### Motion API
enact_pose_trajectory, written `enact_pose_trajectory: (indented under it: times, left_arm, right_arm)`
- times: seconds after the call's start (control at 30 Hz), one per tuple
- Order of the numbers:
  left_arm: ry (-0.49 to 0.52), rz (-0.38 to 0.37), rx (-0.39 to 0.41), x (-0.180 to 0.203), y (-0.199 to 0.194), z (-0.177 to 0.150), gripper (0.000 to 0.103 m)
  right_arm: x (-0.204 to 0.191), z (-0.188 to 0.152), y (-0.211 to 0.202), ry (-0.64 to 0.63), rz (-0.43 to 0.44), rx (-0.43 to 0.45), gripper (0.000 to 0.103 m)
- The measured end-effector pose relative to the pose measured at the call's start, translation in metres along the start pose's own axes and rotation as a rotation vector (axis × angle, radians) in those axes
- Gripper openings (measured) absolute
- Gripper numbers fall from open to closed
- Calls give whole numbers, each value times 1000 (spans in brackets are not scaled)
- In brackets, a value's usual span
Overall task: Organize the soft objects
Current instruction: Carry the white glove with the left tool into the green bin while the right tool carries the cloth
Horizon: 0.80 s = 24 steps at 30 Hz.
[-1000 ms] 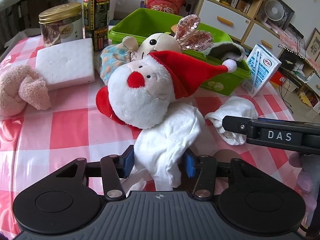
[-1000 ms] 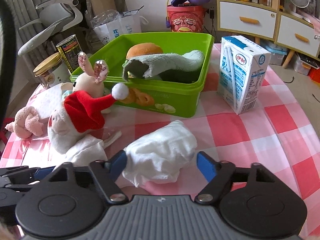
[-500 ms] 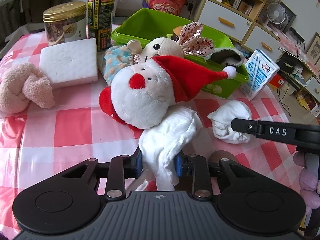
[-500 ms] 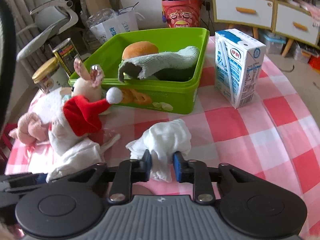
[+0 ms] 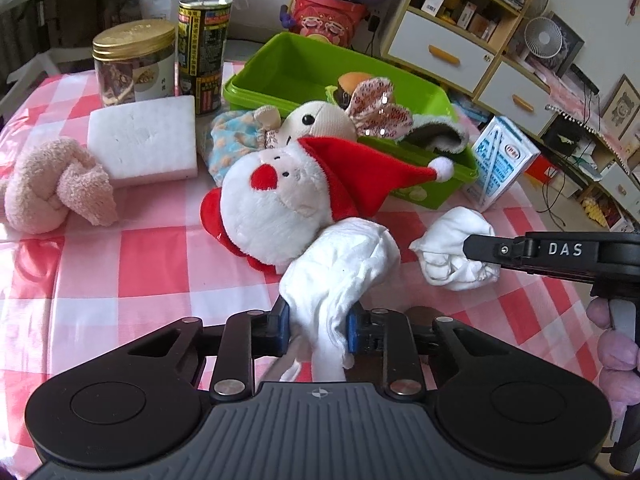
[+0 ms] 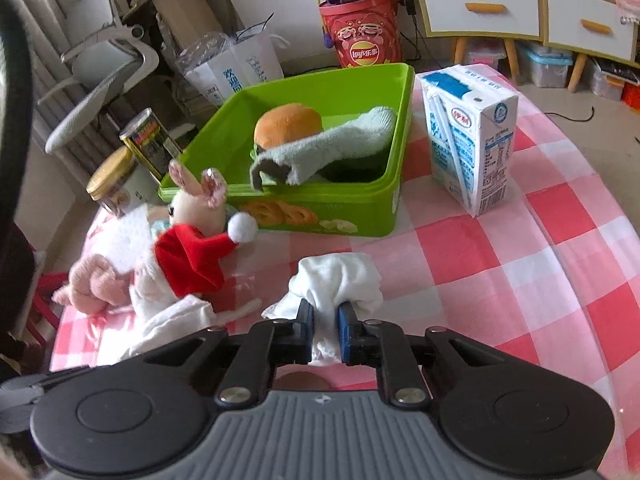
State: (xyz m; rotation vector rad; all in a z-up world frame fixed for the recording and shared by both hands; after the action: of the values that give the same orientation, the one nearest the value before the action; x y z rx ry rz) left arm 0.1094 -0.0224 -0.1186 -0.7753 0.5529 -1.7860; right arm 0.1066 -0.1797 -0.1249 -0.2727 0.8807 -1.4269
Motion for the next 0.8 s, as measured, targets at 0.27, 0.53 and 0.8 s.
enact_pose_trajectory:
  times: [0.27,0.53,0.8]
  left_arm:
    - [-21,-65,38,3,-20,11,23]
    - [-25,-108,128,10,-45,32,23]
    - [-21,-59,172,7,-40,69,23]
  right_arm:
    - [0,11,-20,70,38,0,0]
    - [-7,33,-49,120,104,93,0]
    - [-4,54,-51,187,137,189,0]
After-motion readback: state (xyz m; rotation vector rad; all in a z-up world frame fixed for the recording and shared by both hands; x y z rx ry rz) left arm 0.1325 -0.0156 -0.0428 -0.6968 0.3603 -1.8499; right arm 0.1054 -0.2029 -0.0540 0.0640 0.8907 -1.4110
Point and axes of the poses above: each gripper's, at about its wrist camera, not at the fingertips, and y roughly the way its jaws point, x to its right, z to its top, the point moved 4 cm from there along y, roughly the way its jaws point, and after that the axes turned 10 degrees about x, right-handed, at the moved point
